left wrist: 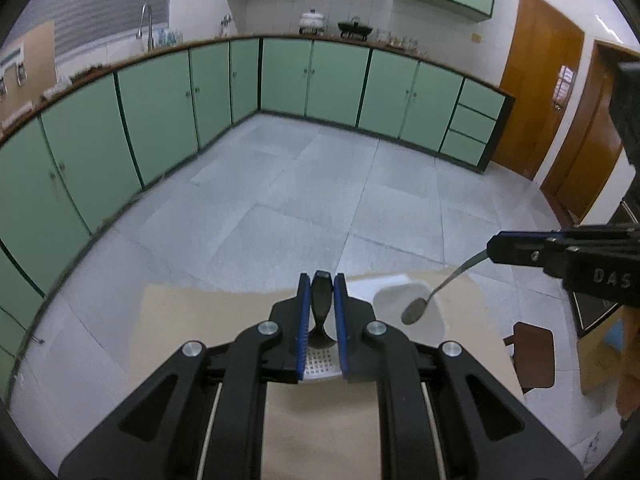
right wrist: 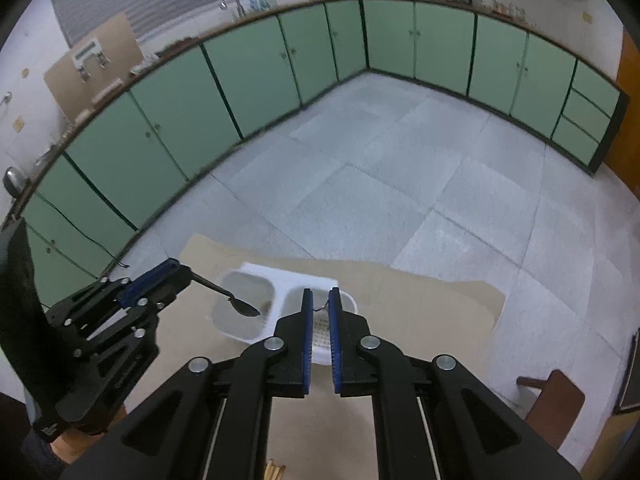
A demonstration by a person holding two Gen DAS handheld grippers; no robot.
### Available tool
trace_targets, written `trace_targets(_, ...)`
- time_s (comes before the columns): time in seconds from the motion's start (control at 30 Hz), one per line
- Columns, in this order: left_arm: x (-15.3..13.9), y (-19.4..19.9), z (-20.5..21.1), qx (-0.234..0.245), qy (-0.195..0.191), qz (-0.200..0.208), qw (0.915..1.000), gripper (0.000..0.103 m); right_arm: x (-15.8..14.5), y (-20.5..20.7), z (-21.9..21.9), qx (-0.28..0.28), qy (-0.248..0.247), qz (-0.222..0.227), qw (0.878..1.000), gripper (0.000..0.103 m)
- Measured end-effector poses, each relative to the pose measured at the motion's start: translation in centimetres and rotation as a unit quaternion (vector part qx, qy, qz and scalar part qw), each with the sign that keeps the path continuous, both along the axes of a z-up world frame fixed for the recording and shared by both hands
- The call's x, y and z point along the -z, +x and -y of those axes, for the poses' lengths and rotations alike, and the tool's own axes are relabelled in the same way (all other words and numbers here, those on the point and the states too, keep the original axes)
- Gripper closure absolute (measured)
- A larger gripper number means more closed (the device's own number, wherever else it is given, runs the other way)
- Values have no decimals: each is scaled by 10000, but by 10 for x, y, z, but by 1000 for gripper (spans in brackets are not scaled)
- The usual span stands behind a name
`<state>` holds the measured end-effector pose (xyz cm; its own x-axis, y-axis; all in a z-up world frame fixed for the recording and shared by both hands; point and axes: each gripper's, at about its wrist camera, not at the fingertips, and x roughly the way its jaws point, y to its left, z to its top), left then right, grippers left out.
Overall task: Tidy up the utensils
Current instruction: 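Carry both spoons up and over the white utensil holder, then open both tools to drop the spoons into the holder, then move both tools back down to the spread chopsticks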
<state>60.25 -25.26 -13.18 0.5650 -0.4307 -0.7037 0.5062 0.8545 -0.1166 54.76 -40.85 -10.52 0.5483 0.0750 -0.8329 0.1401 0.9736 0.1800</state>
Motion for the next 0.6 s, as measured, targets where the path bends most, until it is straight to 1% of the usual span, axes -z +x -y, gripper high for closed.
trace_targets(0.1,15,2,-5,-48,31,-85,9999,91,26,3,4,41,76,-156,9998,95)
trace_targets(0.13,15,1,-6,-67,39,-75,9999,89,29,3,4,54,113,-182,9998,94)
trace_targets(0.17,14,0,-8,-87,45,-64,9999,86,30,0,6,95,112,-174,9997,90)
trace_targets(0.2,10,-2,-11,-107,35,-36,9999,78,29,-3,8,133,100,-151,9997,85)
trace_targets(0.23,5,-6,-15,-130,26,19,9999,74,26,-8,8,130,120,-101,9998,84)
trace_targets(0.27,-5,-11,-22,-159,-3,108,9998,72,22,-15,9,126,140,-39,9998,84)
trace_targets(0.3,-14,-18,-28,-172,-66,169,9997,66,17,-21,10,135,152,20,9998,83)
trace_targets(0.33,-27,-28,-40,-185,-159,284,9993,57,11,-34,11,157,164,125,9997,81)
trace_targets(0.37,-36,-39,-47,-217,-175,388,9989,52,5,-48,11,172,160,225,9995,76)
trace_targets(0.4,-46,-51,-56,-254,-167,533,9981,43,0,-63,11,179,149,324,9992,73)
trace_targets(0.43,-56,-71,-71,-272,-188,724,9968,38,-5,-84,10,178,78,472,9987,70)
trace_targets(0.5,-67,-108,-96,-258,-310,998,9942,23,-8,-134,0,84,-96,773,9969,60)
trace_targets(0.57,-67,-151,-120,-279,-298,1259,9912,18,-3,-177,-13,-2,-205,1001,9948,53)
trace_targets(0.6,-62,-176,-133,-276,-304,1360,9899,14,4,-201,-21,-38,-230,1113,9935,50)
